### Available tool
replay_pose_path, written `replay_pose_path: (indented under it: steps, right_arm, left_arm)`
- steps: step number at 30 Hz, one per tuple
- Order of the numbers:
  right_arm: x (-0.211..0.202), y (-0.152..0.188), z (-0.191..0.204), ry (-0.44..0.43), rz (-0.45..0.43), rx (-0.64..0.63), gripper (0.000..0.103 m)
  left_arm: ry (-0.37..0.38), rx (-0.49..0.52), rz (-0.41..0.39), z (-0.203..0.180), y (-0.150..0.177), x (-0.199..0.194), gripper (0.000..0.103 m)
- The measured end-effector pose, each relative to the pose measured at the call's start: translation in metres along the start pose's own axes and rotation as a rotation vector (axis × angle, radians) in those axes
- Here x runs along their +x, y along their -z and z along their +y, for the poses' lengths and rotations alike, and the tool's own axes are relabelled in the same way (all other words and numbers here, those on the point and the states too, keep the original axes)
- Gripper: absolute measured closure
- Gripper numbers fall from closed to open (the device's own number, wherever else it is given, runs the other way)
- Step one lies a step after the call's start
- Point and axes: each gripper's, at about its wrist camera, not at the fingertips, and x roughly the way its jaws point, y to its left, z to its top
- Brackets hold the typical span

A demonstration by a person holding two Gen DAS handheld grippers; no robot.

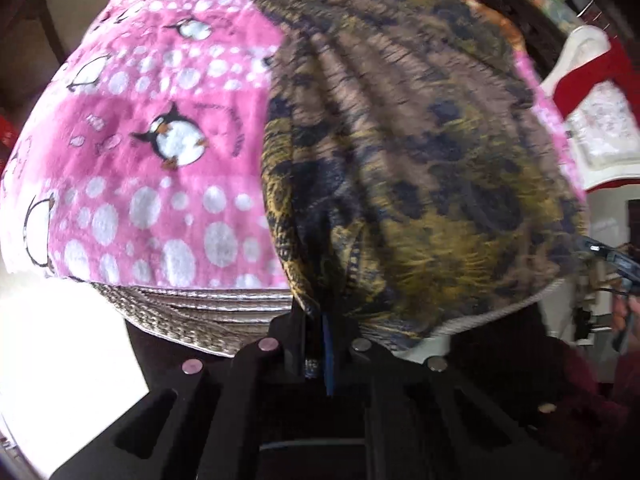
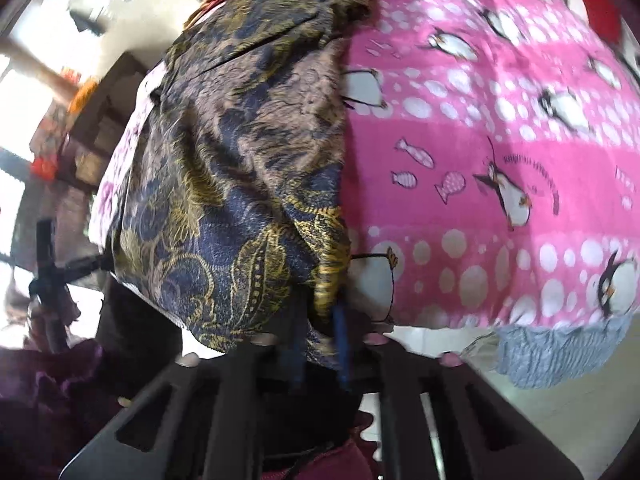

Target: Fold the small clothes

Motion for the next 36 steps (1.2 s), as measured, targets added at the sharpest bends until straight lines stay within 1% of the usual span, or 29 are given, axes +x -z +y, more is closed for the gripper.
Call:
replay_pose_path:
  steps: [2, 3, 5, 6, 7, 9, 10, 12, 14, 15, 16, 17, 18, 19, 20, 21, 22, 23, 24, 26, 28, 30, 33, 35, 36]
  right_arm:
    - [-0.011, -0.006, 0.0, -0.018, -0.029, -0.005, 0.095]
    - [-0.022, -0.011, 0.0, -0.052, -0.066, 0.002, 0.095]
    - [-0.043, -0.022, 0.0, -0.121, -0.135, 0.021, 0.096]
    - [-0.053, -0.028, 0.001, -0.146, -0.17, 0.021, 0.097]
    - [-0.062, -0.032, 0.003, -0.164, -0.198, 0.017, 0.097]
    - [-0.085, -0.043, 0.009, -0.222, -0.264, 0.011, 0.097]
    - [-0.092, -0.046, 0.011, -0.249, -0.282, 0.01, 0.097]
    - [-0.115, -0.052, 0.022, -0.328, -0.35, -0.01, 0.099]
    - [-0.133, -0.055, 0.03, -0.357, -0.403, -0.036, 0.099]
    - [-0.14, -0.057, 0.033, -0.363, -0.424, -0.049, 0.099]
    - [-0.143, -0.058, 0.037, -0.355, -0.429, -0.065, 0.099]
    - [-0.14, -0.06, 0.041, -0.293, -0.408, -0.088, 0.099]
    - [-0.132, -0.063, 0.045, -0.212, -0.373, -0.112, 0.099]
    - [-0.126, -0.062, 0.046, -0.168, -0.352, -0.115, 0.099]
    - [-0.11, -0.061, 0.044, -0.119, -0.302, -0.098, 0.094]
    - [-0.101, -0.06, 0.04, -0.113, -0.263, -0.079, 0.089]
    - [-0.085, -0.057, 0.035, -0.112, -0.196, -0.048, 0.08]
    - [-0.069, -0.051, 0.029, -0.106, -0.127, -0.023, 0.075]
    - [-0.055, -0.043, 0.025, -0.087, -0.085, -0.011, 0.073]
    - [-0.034, -0.032, 0.015, -0.041, -0.052, 0.011, 0.071]
    - [-0.013, -0.024, 0.001, -0.044, -0.01, 0.067, 0.07]
    - [0.001, -0.017, -0.005, -0.08, 0.019, 0.107, 0.07]
    - [0.012, -0.012, -0.002, -0.121, 0.038, 0.101, 0.066]
    - [0.014, -0.01, 0.002, -0.148, 0.046, 0.088, 0.061]
    - [0.014, -0.009, 0.004, -0.151, 0.045, 0.083, 0.06]
  left_arm:
    - [0.075, -0.005, -0.037, 0.001, -0.005, -0.017, 0.097]
    - [0.115, -0.018, -0.078, 0.003, -0.011, -0.032, 0.097]
    - [0.162, -0.043, -0.138, 0.008, -0.021, -0.052, 0.097]
    - [0.197, -0.066, -0.193, 0.013, -0.029, -0.068, 0.097]
    - [0.217, -0.077, -0.231, 0.015, -0.034, -0.079, 0.097]
    - [0.245, -0.08, -0.308, 0.015, -0.045, -0.102, 0.097]
    - [0.25, -0.074, -0.334, 0.016, -0.05, -0.11, 0.097]
    - [0.26, -0.05, -0.39, 0.011, -0.063, -0.131, 0.097]
    - [0.277, -0.032, -0.424, 0.009, -0.07, -0.144, 0.097]
    - [0.286, -0.022, -0.434, 0.008, -0.072, -0.149, 0.097]
    - [0.28, -0.009, -0.44, 0.005, -0.076, -0.151, 0.097]
    - [0.265, 0.001, -0.445, 0.004, -0.078, -0.151, 0.097]
    - [0.249, 0.012, -0.448, 0.0, -0.08, -0.149, 0.097]
    - [0.24, 0.018, -0.44, 0.0, -0.08, -0.147, 0.097]
    - [0.24, 0.018, -0.43, 0.002, -0.081, -0.144, 0.097]
    - [0.245, 0.012, -0.415, 0.003, -0.081, -0.138, 0.097]
    - [0.249, 0.006, -0.405, 0.005, -0.081, -0.133, 0.097]
    - [0.252, -0.002, -0.392, 0.008, -0.08, -0.128, 0.097]
    - [0.254, -0.009, -0.384, 0.011, -0.076, -0.126, 0.097]
    - [0.258, -0.027, -0.376, 0.016, -0.075, -0.122, 0.097]
    - [0.264, -0.049, -0.373, 0.02, -0.076, -0.121, 0.097]
    - [0.261, -0.054, -0.372, 0.022, -0.076, -0.122, 0.097]
    - [0.242, -0.047, -0.37, 0.02, -0.074, -0.123, 0.097]
    - [0.231, -0.046, -0.366, 0.019, -0.073, -0.12, 0.097]
    - [0.226, -0.047, -0.359, 0.019, -0.072, -0.117, 0.097]
